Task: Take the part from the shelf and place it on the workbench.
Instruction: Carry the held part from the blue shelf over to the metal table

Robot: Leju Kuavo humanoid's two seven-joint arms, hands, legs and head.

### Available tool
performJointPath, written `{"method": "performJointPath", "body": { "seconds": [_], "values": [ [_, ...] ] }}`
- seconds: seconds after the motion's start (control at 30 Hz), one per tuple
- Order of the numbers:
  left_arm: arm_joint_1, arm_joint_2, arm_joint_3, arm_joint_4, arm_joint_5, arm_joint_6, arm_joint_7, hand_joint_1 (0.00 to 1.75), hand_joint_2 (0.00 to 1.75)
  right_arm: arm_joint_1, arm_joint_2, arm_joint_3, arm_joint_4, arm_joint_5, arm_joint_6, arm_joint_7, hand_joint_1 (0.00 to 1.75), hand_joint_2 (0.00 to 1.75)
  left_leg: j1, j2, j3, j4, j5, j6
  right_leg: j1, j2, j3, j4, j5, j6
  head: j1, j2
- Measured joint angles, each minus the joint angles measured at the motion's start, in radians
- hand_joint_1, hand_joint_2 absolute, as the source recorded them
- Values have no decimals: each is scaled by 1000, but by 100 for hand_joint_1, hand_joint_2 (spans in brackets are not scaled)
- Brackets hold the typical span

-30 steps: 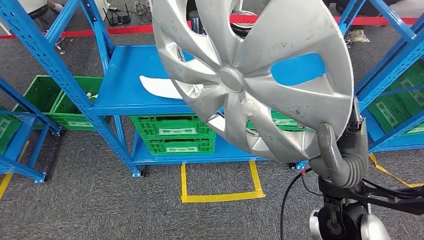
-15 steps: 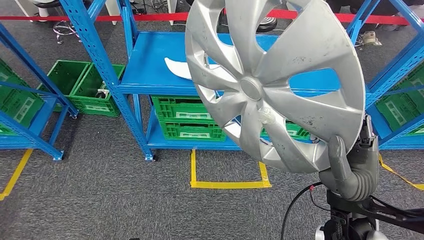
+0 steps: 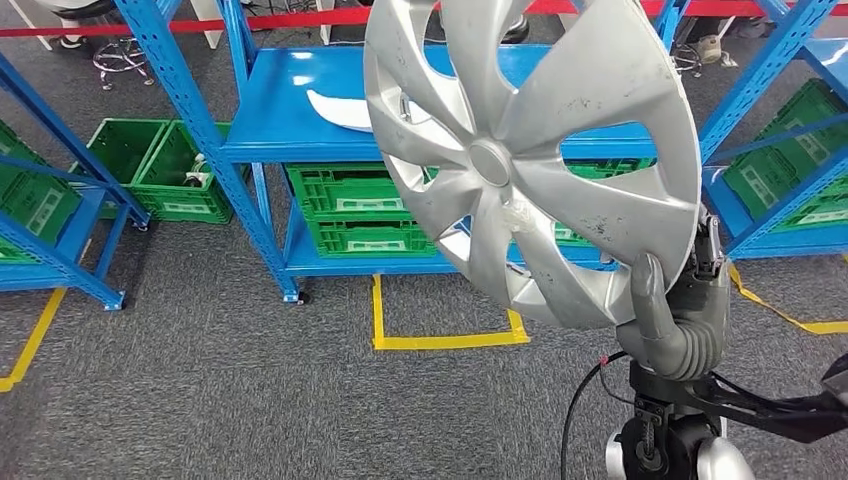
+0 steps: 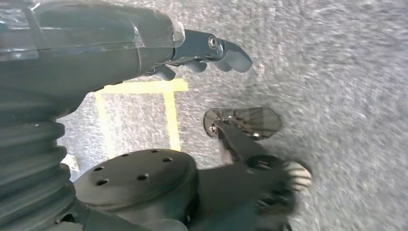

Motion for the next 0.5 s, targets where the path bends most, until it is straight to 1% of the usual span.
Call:
{"method": "performJointPath", "body": {
  "seconds": [0.03, 0.07, 0.1, 0.13, 0.17, 0.2, 0.23, 0.27, 0.3, 0.33, 0.37, 0.4, 0.43, 0.47, 0.5],
  "values": [
    [-2, 2, 0, -2, 3, 1, 12, 0, 175, -2, 2, 2, 0, 7, -10, 0, 175, 175, 0, -1, 32, -50, -18, 4, 1, -1, -12, 13, 4, 5, -3, 0],
    [-3, 4, 0, -4, 6, 1, 27, 0, 175, -4, 5, 5, -1, 14, -21, 1, 175, 175, 0, -2, 53, -88, -35, 10, 1, -2, -22, 23, 10, 11, -5, 0],
    [-4, 6, 0, -5, 10, 2, 42, 0, 175, -5, 6, 7, 0, 17, -29, 1, 175, 175, -1, -3, 51, -99, -40, 20, 0, -2, -28, 26, 18, 16, -3, 0],
    [-3, 6, 0, -5, 13, 3, 56, 0, 175, -6, 8, 10, 0, 19, -37, 1, 175, 175, 0, -3, 43, -100, -36, 28, -1, 0, -34, 29, 20, 22, -4, 0],
    [-2, 7, 0, -5, 16, 4, 67, 0, 175, -6, 8, 12, 0, 20, -44, 1, 175, 175, 1, -2, 36, -101, -28, 38, -2, 2, -40, 38, 7, 28, -2, 0],
    [-1, 7, 0, -5, 19, 5, 74, 0, 175, -6, 9, 14, 0, 21, -50, 1, 175, 175, 2, -1, 28, -102, -19, 47, -4, 4, -48, 61, -25, 35, 1, 0],
    [-1, 8, 0, -5, 20, 5, 76, 0, 175, -5, 9, 15, 0, 21, -56, 1, 175, 175, 3, -1, 18, -103, -10, 54, -6, 6, -56, 97, -68, 43, 5, 0],
    [-2, 8, 0, -6, 21, 6, 76, 0, 175, -6, 9, 17, 0, 21, -60, 1, 175, 175, 3, -1, 7, -102, 0, 59, -8, 7, -66, 150, -117, 49, 13, 0],
    [-2, 9, 0, -6, 22, 6, 74, 0, 175, -6, 9, 19, 0, 21, -63, 1, 175, 175, 3, 0, -6, -102, 9, 61, -10, 7, -75, 208, -154, 52, 18, 0],
    [-2, 9, 0, -6, 22, 7, 70, 0, 175, -5, 9, 21, 0, 21, -67, 1, 175, 175, 2, 0, -18, -102, 18, 61, -11, 7, -78, 253, -168, 53, 24, 0],
    [-2, 9, 0, -6, 21, 7, 62, 0, 175, -4, 9, 23, 0, 21, -71, 1, 175, 175, 0, 1, -31, -102, 27, 61, -11, 7, -71, 277, -160, 51, 29, 0],
    [-1, 9, 0, -6, 20, 8, 53, 0, 175, -2, 9, 25, 0, 20, -75, 1, 175, 175, -2, 2, -42, -102, 35, 60, -10, 8, -49, 267, -132, 47, 34, 0],
    [-1, 9, 0, -7, 17, 8, 43, 0, 175, 0, 9, 25, -1, 20, -80, 1, 175, 175, -4, 2, -50, -102, 43, 59, -8, 8, -15, 226, -100, 39, 39, 0],
    [-1, 7, -1, -8, 14, 8, 32, 0, 175, 2, 9, 25, -2, 19, -85, 1, 175, 175, -6, 3, -56, -102, 50, 58, -5, 9, 34, 160, -78, 28, 42, 0],
    [-1, 5, -1, -9, 9, 6, 24, 0, 175, 4, 8, 25, -5, 19, -91, 1, 175, 175, -8, 3, -59, -101, 55, 56, -1, 10, 83, 87, -72, 17, 43, 0]
  ]
}}
